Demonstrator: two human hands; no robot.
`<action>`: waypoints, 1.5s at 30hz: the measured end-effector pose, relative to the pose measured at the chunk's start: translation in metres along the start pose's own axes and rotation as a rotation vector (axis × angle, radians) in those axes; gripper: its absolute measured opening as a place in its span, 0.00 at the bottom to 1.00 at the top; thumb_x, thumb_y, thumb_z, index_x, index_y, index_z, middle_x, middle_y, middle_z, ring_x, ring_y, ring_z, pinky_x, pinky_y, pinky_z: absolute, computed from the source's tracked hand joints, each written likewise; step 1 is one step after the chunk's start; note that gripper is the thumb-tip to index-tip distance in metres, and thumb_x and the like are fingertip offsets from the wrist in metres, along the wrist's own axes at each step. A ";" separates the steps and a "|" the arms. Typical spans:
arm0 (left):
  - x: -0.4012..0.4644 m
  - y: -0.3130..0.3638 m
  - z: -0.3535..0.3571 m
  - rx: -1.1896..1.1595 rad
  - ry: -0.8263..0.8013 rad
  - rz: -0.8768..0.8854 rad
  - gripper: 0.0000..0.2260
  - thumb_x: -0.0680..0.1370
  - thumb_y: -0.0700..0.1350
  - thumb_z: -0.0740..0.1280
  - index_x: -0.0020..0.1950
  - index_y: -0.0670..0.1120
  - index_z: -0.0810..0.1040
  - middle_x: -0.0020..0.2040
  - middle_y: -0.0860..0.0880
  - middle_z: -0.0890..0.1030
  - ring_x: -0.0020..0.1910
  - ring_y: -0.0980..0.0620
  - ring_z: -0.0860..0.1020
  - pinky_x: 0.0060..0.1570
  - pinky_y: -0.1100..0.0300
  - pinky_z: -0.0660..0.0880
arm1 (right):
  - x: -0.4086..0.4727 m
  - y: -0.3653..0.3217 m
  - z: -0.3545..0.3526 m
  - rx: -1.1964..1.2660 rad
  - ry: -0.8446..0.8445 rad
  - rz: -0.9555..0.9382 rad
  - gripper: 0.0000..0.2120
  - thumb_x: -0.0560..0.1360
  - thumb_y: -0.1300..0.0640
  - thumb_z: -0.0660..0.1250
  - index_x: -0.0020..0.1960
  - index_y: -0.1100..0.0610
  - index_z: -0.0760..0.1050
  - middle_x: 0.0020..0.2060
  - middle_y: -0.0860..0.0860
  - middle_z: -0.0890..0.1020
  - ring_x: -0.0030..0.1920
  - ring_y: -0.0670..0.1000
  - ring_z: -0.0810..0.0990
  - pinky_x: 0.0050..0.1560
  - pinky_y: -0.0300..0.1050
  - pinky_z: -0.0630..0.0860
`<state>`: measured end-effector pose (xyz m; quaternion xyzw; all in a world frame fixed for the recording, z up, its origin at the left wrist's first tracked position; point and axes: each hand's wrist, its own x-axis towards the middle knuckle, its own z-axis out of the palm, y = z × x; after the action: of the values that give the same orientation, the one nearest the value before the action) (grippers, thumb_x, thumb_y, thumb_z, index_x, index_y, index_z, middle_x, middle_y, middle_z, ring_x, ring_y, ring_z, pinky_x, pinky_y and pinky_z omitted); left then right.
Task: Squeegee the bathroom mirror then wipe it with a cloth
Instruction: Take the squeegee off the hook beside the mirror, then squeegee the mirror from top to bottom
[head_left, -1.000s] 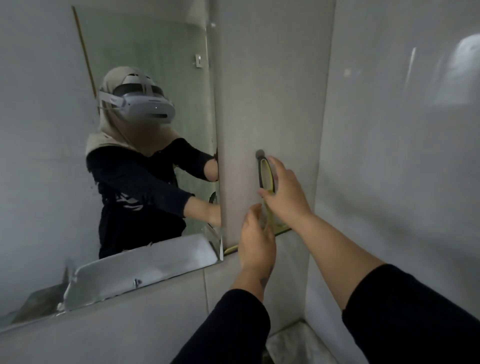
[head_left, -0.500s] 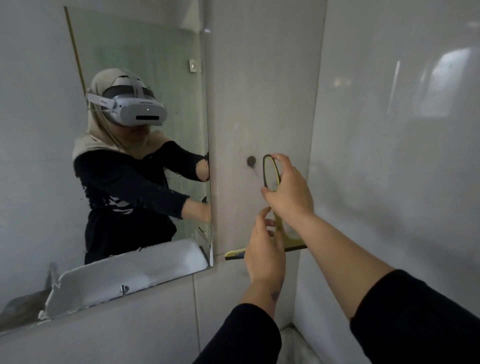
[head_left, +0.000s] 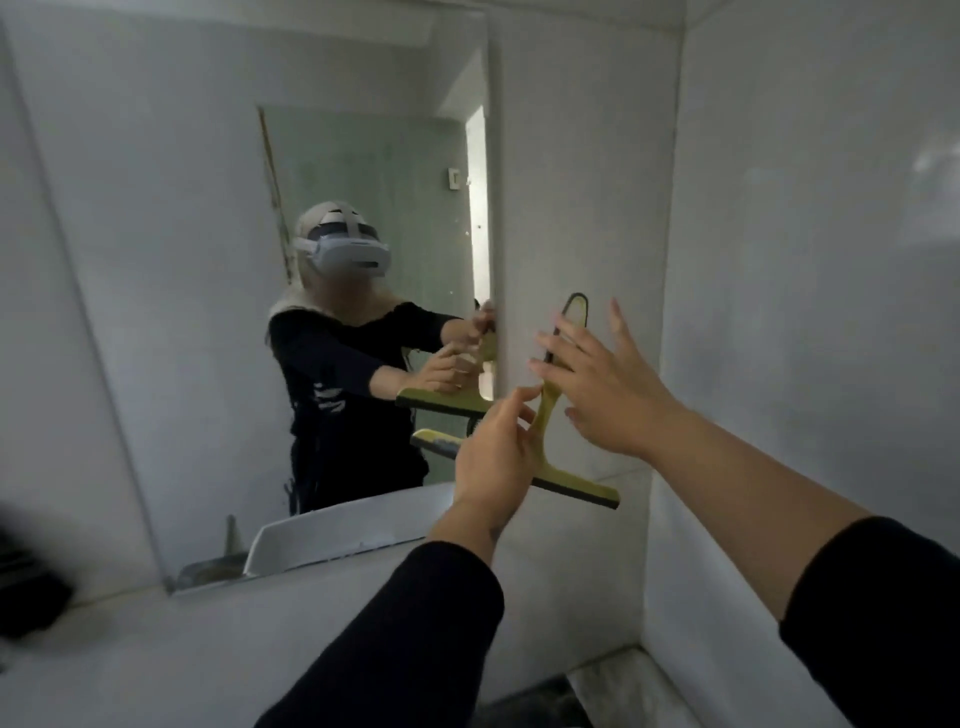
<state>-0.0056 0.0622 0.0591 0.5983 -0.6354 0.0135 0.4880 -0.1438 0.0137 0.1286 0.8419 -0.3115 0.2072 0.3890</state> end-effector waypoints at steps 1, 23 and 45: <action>-0.001 -0.001 -0.014 0.009 0.002 0.008 0.19 0.77 0.39 0.60 0.64 0.56 0.69 0.51 0.54 0.77 0.47 0.50 0.77 0.47 0.46 0.77 | 0.006 -0.004 -0.008 -0.017 0.032 -0.026 0.27 0.73 0.59 0.67 0.71 0.52 0.68 0.72 0.54 0.66 0.76 0.56 0.55 0.68 0.70 0.36; 0.000 -0.022 -0.286 0.561 0.688 0.140 0.20 0.76 0.47 0.61 0.68 0.45 0.68 0.67 0.48 0.72 0.64 0.48 0.72 0.62 0.53 0.72 | 0.224 -0.085 -0.187 0.296 0.727 0.037 0.17 0.74 0.56 0.69 0.61 0.42 0.77 0.49 0.56 0.80 0.49 0.61 0.75 0.51 0.57 0.68; 0.074 -0.088 -0.273 0.621 0.577 -0.201 0.43 0.76 0.61 0.61 0.77 0.45 0.37 0.77 0.48 0.33 0.76 0.51 0.36 0.73 0.58 0.45 | 0.341 -0.096 -0.195 0.407 0.528 0.161 0.27 0.81 0.58 0.52 0.71 0.30 0.56 0.55 0.54 0.72 0.60 0.57 0.66 0.58 0.58 0.62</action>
<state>0.2416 0.1464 0.1997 0.7473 -0.3775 0.3231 0.4411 0.1470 0.0908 0.3988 0.7922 -0.2177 0.5060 0.2627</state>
